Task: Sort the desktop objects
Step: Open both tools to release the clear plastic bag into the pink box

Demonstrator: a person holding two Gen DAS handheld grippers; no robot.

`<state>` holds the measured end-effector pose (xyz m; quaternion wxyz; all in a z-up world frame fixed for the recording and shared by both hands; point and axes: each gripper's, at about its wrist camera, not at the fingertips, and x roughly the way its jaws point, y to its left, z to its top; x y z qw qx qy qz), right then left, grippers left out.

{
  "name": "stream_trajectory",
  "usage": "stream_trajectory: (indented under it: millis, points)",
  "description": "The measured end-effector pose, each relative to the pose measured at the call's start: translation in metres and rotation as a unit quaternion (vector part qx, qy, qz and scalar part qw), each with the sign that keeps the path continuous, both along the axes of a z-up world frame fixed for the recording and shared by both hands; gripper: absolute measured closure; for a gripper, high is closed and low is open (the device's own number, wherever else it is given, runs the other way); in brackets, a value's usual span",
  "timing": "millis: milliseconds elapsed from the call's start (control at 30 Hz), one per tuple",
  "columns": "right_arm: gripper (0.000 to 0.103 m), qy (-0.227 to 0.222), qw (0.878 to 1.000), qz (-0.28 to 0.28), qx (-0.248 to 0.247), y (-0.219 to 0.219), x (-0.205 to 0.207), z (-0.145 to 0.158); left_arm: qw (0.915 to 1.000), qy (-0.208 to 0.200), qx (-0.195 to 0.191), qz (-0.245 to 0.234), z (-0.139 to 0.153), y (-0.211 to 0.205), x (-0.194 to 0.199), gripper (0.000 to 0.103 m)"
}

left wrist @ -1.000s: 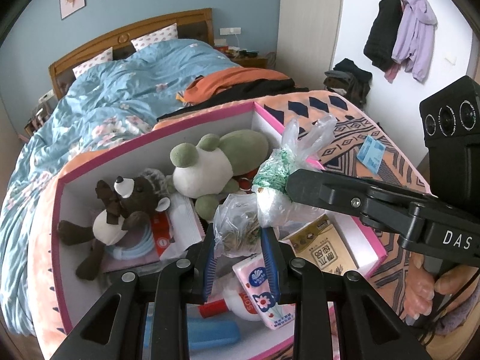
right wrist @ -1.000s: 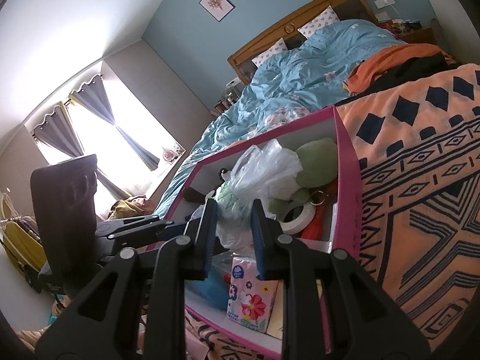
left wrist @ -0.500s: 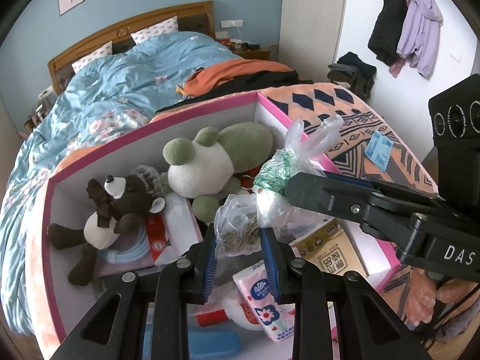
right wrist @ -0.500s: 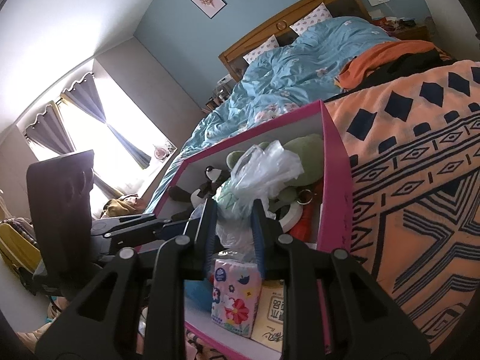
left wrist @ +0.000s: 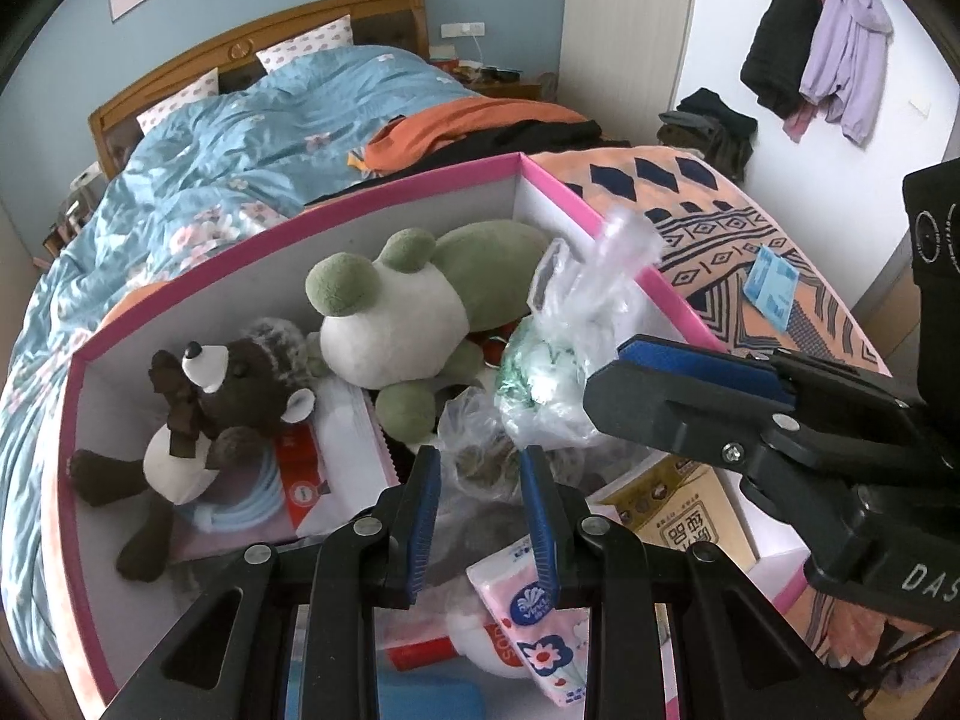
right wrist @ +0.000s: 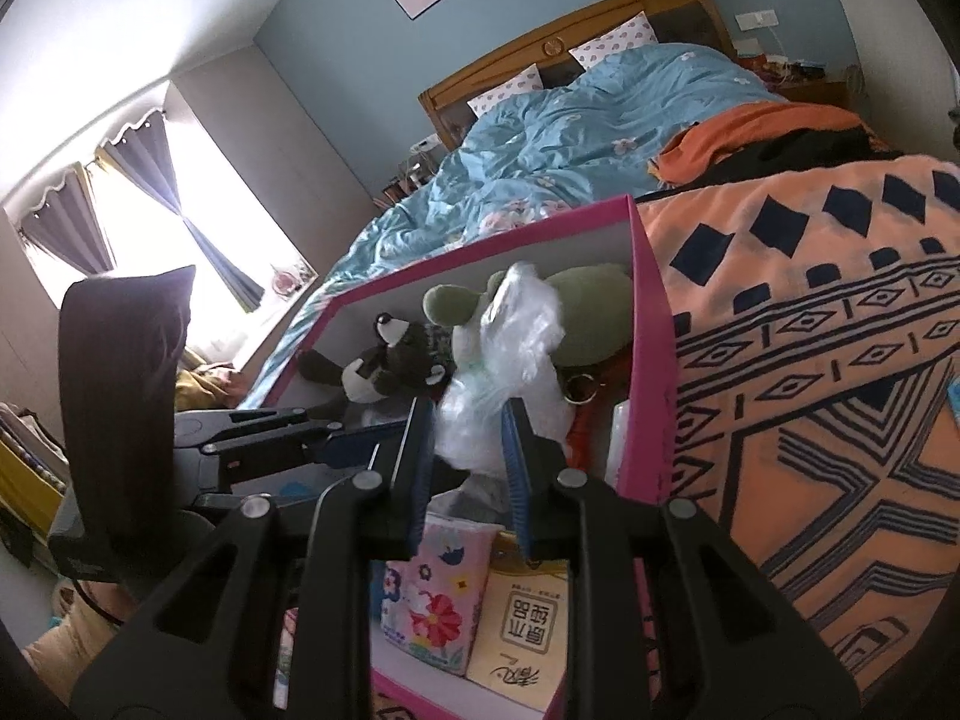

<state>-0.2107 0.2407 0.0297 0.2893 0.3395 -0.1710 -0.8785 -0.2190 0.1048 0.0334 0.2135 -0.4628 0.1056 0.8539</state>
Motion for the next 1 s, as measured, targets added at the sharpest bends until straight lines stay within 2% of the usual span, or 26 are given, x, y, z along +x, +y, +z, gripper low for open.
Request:
stream_trajectory:
  millis: [167, 433, 600, 733, 833, 933, 1000]
  points:
    - [0.077, 0.011, 1.000, -0.016, 0.022, 0.001, 0.004, 0.003, 1.0000, 0.001, 0.001, 0.000, 0.000, 0.001, 0.000, 0.076]
    - [0.077, 0.054, 0.997, -0.038, 0.048, 0.004, 0.019, 0.019, 0.9999, 0.007, 0.010, 0.005, 0.006, 0.004, -0.004, 0.076]
    - [0.073, 0.052, 0.997, -0.029, 0.048, 0.008, 0.027, 0.017, 0.9997, 0.000, 0.015, 0.017, 0.005, 0.006, -0.010, 0.075]
    - [0.064, 0.048, 0.998, -0.023, 0.046, 0.011, 0.035, 0.014, 0.9993, -0.006, 0.022, 0.029, 0.005, 0.003, -0.011, 0.075]
    - [0.060, 0.049, 0.997, -0.015, 0.049, 0.014, 0.044, 0.015, 0.9990, 0.000, 0.033, 0.032, 0.008, -0.002, -0.006, 0.075]
    - [0.054, 0.053, 0.998, -0.007, 0.046, 0.018, 0.057, 0.017, 0.9983, 0.022, 0.038, 0.039, 0.018, -0.009, 0.008, 0.073]
    - [0.053, 0.055, 0.998, -0.003, 0.041, 0.022, 0.065, 0.020, 0.9978, 0.033, 0.045, 0.036, 0.027, -0.014, 0.018, 0.071]
